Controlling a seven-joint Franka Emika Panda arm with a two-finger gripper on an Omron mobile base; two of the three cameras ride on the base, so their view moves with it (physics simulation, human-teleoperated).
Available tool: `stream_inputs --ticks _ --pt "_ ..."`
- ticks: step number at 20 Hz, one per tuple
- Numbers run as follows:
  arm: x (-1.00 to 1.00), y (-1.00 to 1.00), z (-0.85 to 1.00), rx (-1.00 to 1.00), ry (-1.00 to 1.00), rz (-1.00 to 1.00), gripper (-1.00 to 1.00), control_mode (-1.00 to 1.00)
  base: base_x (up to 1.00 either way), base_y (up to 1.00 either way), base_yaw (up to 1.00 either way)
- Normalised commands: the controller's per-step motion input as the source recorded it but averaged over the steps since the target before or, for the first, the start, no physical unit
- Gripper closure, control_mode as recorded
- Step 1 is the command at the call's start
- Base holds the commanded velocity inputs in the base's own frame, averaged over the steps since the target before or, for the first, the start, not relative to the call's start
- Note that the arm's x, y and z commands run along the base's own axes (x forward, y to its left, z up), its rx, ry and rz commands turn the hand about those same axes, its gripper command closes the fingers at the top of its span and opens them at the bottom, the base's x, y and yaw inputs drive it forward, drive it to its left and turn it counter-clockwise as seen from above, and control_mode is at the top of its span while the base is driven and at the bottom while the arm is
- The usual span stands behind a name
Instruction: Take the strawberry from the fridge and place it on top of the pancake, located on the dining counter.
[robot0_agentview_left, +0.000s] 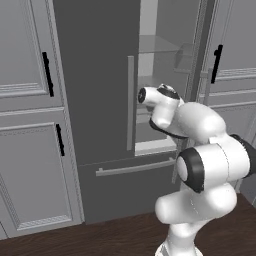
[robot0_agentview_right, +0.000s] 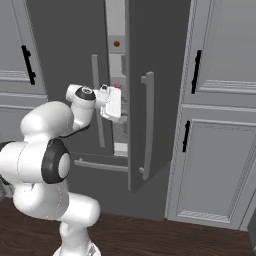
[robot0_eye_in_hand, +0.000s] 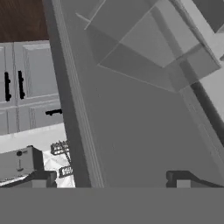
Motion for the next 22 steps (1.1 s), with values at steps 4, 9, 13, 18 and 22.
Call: stream_inputs --ticks 4,9,13,18,22 --pt "0.0 -0.79 -0.07 -0.09 0.0 0.0 -1.0 -1.0 0.0 0.0 0.0" --pt "-0.09 -0.84 0.0 -0.05 0.0 -0.02 -1.0 -1.0 0.0 0.0 0.0" --pt "-0.49 -0.99 0.0 0.0 0.0 -0.09 -1.0 -1.0 0.0 0.0 0.0" --pt "-0.36 -1.0 0.0 0.0 0.0 -0.14 -1.0 -1.0 0.0 0.0 0.0" --pt "-0.08 -0.94 0.0 -0.02 0.02 -0.12 -1.0 -1.0 0.0 0.0 0.0"
